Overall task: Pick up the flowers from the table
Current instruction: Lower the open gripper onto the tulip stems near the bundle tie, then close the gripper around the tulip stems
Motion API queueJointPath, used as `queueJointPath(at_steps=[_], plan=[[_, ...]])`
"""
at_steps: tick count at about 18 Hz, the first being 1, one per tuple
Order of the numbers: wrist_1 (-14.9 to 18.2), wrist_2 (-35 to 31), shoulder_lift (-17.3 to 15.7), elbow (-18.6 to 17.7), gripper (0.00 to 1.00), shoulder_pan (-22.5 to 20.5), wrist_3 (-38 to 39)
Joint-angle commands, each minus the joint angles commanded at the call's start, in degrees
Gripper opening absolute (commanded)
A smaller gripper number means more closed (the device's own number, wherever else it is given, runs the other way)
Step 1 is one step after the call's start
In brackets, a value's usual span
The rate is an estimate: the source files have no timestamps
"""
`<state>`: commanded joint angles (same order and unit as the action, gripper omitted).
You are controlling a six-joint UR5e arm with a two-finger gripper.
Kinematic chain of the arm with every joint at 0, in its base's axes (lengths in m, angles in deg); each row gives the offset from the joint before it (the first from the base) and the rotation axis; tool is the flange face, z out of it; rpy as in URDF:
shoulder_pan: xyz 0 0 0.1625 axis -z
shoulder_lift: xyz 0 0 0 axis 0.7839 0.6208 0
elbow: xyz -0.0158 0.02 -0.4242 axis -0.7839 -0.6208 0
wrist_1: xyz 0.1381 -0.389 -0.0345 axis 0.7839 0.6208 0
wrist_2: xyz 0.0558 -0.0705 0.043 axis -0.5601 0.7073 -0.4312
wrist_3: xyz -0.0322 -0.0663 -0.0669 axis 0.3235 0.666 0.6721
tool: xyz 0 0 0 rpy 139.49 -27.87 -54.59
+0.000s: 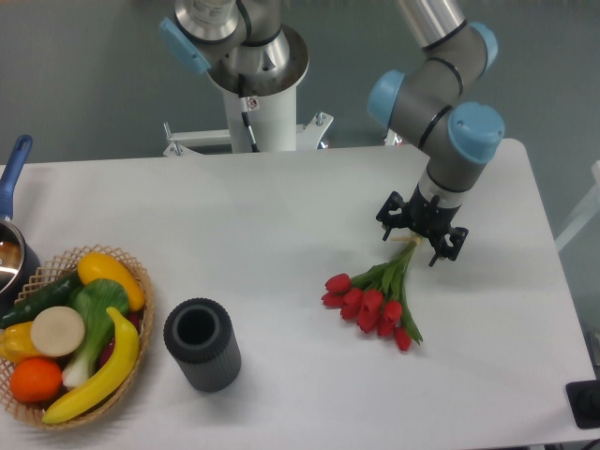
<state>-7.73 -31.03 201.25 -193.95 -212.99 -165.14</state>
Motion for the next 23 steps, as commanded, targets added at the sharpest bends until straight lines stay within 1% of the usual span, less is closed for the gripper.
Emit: queueJointPath(at_steps=[9, 16, 17, 20, 21, 23], plan=[[0.0, 0.0, 2.0, 0.4, 1.0, 0.0, -0.1], [0.1, 0.1, 2.3, 0.4, 1.0, 0.1, -0.1], [0.1, 0.1, 2.4, 0.5, 0.97, 0.2, -0.1], [0.2, 0.2, 2.5, 0.9, 0.7, 0.4, -0.1], [0.2, 0.2, 2.6, 1.1, 0.66, 0.4, -0.1], [0.2, 0.2, 2.9, 1.5, 0.63, 0.4, -0.2]])
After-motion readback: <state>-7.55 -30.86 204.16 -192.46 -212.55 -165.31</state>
